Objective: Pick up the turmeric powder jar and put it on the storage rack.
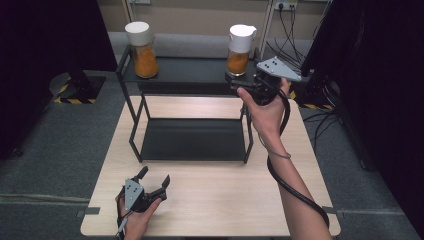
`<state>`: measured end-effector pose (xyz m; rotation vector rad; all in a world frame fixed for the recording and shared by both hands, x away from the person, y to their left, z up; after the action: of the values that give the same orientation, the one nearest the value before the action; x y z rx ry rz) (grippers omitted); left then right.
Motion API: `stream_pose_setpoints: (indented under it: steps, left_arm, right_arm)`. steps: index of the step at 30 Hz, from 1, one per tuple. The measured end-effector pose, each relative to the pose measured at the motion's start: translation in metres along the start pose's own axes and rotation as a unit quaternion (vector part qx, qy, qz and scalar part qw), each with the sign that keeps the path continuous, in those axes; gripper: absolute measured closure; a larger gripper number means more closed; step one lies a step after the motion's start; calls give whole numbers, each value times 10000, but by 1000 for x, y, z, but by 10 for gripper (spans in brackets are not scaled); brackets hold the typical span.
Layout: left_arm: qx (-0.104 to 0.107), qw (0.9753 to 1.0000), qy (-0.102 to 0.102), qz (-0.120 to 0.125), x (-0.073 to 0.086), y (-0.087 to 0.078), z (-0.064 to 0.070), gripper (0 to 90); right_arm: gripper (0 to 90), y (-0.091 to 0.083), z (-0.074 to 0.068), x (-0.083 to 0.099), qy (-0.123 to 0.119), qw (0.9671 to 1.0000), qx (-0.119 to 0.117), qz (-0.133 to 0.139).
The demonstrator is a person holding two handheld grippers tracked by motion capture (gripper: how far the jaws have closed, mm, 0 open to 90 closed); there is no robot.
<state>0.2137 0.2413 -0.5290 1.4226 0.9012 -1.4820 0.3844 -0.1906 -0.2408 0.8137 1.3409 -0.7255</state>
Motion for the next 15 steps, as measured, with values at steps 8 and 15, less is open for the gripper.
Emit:
stream_pose_setpoints:
  steps: [8,15]
  left_arm:
    - [-6,10000,-13,7,0,0,0,132]
    - [-4,10000,1,1,0,0,0,132]
  right_arm:
    - [32,-15,-4,7,-59,9999,-119,14]
    - [30,-26,-6,18,-46,9998,-216,-14]
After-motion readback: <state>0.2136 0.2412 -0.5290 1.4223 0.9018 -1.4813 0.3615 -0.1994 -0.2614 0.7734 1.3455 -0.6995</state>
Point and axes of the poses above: each handheld gripper's, and its own axes: y roughly forward along the jaws, x roughly out of its underside, z roughly to its right, the point moved 4 cm from there along y, roughly forward along the jaws, and after that the axes turned 7 degrees about z, right-handed, at the moved point
